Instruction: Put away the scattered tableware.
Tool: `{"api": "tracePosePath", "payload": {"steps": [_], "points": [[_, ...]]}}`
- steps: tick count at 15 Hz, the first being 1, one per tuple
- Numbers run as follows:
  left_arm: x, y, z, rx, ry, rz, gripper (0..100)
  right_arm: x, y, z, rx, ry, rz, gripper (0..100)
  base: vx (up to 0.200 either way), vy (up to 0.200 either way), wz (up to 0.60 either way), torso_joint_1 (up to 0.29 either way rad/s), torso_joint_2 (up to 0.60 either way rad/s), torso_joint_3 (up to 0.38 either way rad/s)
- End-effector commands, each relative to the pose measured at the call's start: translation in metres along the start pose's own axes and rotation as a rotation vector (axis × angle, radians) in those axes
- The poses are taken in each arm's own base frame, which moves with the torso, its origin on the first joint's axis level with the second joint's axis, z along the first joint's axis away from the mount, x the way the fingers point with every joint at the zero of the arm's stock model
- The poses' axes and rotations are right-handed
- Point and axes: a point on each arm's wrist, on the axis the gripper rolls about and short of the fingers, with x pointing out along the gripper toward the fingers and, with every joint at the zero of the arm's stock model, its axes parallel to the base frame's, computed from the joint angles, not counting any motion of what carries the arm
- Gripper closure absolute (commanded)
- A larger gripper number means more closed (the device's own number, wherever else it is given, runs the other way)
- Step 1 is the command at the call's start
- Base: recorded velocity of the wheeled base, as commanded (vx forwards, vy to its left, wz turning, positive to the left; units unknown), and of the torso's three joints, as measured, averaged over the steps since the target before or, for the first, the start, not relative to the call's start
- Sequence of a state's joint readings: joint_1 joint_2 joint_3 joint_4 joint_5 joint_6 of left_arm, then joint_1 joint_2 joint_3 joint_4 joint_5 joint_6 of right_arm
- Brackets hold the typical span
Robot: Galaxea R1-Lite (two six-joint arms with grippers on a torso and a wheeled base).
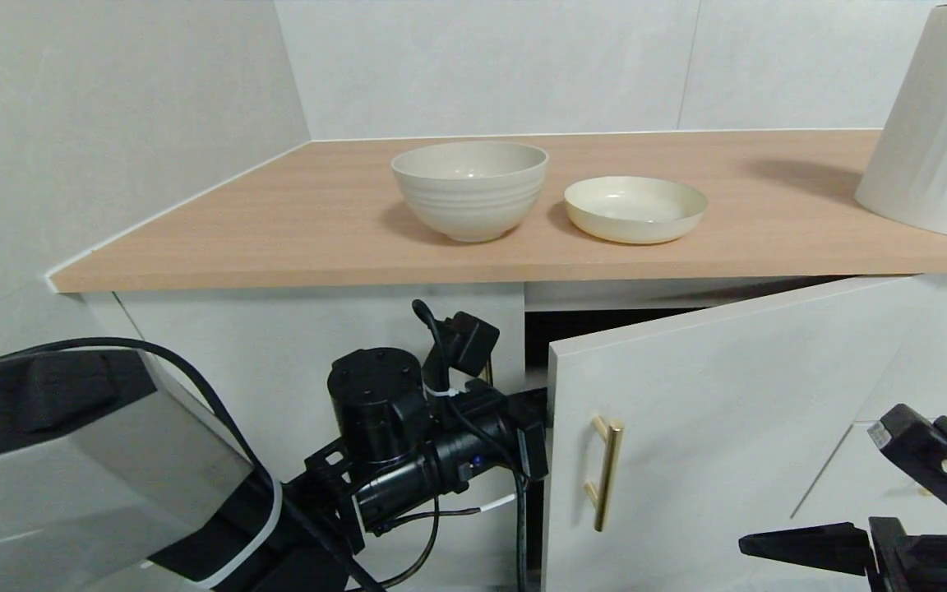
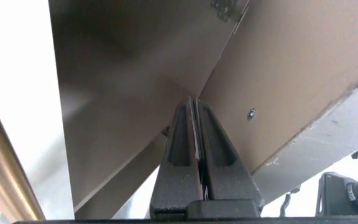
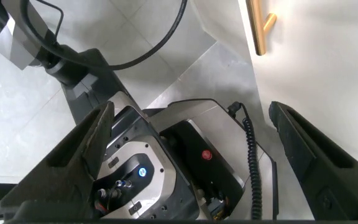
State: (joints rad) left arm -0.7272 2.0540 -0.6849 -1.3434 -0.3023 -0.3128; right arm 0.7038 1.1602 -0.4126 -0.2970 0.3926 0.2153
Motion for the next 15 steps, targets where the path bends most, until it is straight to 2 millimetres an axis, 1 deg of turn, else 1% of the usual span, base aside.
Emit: {"api": "tracePosePath", "payload": {"steps": [1, 5, 8, 10, 14, 15], "points": [[0.001, 0.001, -0.002, -0.002, 0.006, 0.002, 100, 0.001, -0.001, -0.001, 0.002, 0.007, -0.001, 0, -0.200, 0.000, 0.00, 0.002, 0.00, -0.002], [0.002, 0.002, -0.002, -0.003, 0.009, 0.002, 100, 0.002, -0.001, -0.001, 0.005, 0.014, -0.003, 0, -0.200, 0.000, 0.00, -0.001, 0.00, 0.004], [0.008, 0.004, -0.006, -0.004, 0.013, 0.003, 100, 0.002, -0.001, -0.001, 0.004, 0.010, -0.003, 0, 0.000, 0.000, 0.00, 0.000, 0.00, 0.000], [0.017, 0.006, -0.006, -0.006, 0.018, 0.001, 100, 0.001, -0.001, -0.001, 0.003, 0.008, -0.003, 0, 0.000, 0.000, 0.00, 0.000, 0.00, 0.000], [0.031, 0.006, 0.005, -0.013, 0.041, 0.007, 100, -0.001, 0.000, -0.001, -0.002, -0.003, -0.002, 0, 0.000, 0.000, 0.00, 0.000, 0.00, 0.000], [0.034, 0.002, 0.007, -0.014, 0.050, 0.000, 100, -0.002, 0.001, 0.000, -0.003, -0.006, -0.003, 0, 0.000, 0.000, 0.00, 0.000, 0.00, 0.000]]}}
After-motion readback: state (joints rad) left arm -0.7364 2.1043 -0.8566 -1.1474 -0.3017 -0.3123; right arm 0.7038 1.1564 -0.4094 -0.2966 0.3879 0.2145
